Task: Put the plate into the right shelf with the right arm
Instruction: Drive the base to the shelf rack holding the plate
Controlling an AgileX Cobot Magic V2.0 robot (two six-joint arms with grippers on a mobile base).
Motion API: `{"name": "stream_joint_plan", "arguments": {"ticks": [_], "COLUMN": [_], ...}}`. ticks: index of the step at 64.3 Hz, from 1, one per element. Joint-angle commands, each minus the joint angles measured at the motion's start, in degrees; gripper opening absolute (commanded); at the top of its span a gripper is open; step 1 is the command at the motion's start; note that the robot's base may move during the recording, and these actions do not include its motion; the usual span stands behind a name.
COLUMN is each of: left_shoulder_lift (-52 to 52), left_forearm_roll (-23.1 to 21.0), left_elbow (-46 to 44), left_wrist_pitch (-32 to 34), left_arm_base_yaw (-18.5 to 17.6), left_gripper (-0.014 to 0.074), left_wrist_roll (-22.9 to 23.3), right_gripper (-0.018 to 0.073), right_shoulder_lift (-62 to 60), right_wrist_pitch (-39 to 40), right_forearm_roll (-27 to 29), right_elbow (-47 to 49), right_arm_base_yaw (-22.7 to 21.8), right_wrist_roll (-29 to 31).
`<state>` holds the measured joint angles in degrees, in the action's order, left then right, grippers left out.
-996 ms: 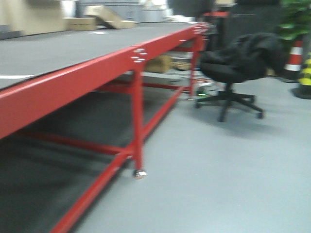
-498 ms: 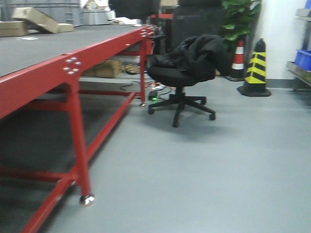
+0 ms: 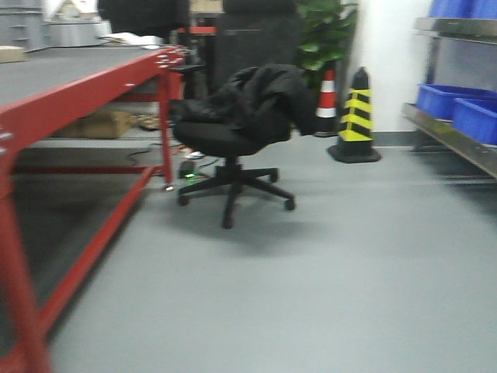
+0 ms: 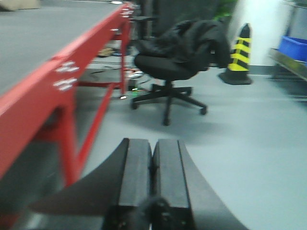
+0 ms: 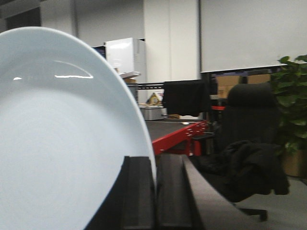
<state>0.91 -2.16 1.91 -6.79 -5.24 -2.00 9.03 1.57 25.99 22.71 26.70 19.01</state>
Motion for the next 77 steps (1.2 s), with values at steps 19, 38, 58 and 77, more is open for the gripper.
{"name": "stream_joint_plan", "arguments": {"ticks": [19,38,58,77], "left_shoulder_lift": [0.3,0.3,0.3,0.3], "left_forearm_roll": [-0.2,-0.2,-0.2,-0.2], "left_elbow": [0.5,0.5,0.5,0.5], "left_wrist_pitch": [4.9,4.9,4.9,4.9], "left_arm_base_yaw": [0.1,0.1,0.1,0.1], "left_gripper": [-0.0047,-0.0047,-0.0047,-0.0047], "left_wrist_roll": [0.2,0.2,0.2,0.2], "right_gripper": [0.0065,0.0065,0.0065,0.0065], "right_shoulder_lift": [0.6,0.6,0.6,0.6], "right_wrist_pitch": [5.1,5.1,5.1,5.1], "right_forearm_roll": [0.1,0.1,0.1,0.1], "right_elbow": [1.8,1.8,1.8,1.8], "right_arm_base_yaw": [-0.2,-0.2,-0.2,-0.2], "right_wrist_roll": [0.3,0.3,0.3,0.3]}}
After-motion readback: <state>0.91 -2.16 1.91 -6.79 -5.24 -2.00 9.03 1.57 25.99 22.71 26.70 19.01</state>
